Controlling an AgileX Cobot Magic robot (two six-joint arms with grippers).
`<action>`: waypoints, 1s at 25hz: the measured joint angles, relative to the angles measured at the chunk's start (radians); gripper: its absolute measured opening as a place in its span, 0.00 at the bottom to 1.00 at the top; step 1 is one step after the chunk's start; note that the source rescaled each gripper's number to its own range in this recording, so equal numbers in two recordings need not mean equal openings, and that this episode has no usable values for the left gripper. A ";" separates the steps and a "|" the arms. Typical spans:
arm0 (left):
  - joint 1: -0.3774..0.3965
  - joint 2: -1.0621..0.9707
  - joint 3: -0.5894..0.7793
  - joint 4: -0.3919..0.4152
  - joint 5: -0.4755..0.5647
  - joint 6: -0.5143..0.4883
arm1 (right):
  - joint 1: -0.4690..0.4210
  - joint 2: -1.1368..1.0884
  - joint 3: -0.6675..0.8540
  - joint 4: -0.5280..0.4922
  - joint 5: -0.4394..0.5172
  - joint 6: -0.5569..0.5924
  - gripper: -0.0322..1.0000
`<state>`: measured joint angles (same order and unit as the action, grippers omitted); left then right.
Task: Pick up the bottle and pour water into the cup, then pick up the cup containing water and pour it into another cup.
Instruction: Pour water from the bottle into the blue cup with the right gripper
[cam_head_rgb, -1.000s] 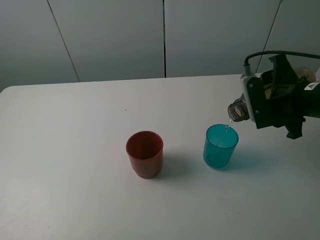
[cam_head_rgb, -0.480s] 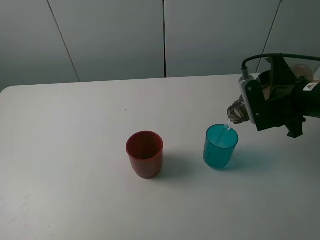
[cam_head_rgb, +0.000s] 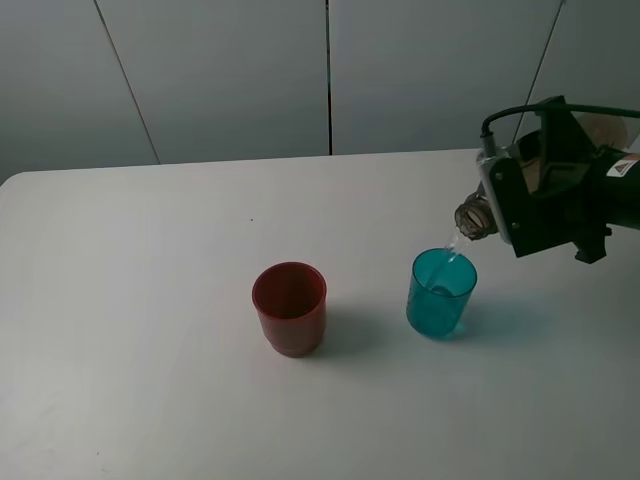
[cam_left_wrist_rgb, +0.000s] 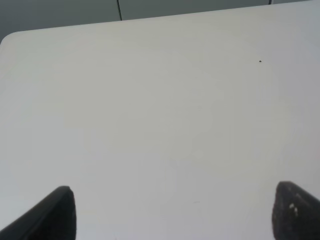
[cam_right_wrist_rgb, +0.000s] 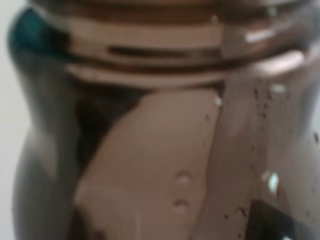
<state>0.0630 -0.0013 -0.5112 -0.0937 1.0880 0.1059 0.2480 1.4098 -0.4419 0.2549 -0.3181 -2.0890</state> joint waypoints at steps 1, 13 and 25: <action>0.000 0.000 0.000 0.000 0.000 0.000 | 0.000 0.000 0.000 -0.001 -0.002 0.000 0.03; 0.000 0.000 0.000 0.000 0.000 0.000 | 0.000 0.000 0.000 -0.035 -0.058 0.000 0.03; 0.000 0.000 0.000 0.000 0.000 0.000 | 0.000 0.000 0.000 -0.054 -0.118 0.000 0.03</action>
<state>0.0630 -0.0013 -0.5112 -0.0937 1.0880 0.1059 0.2480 1.4098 -0.4419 0.2012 -0.4365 -2.0890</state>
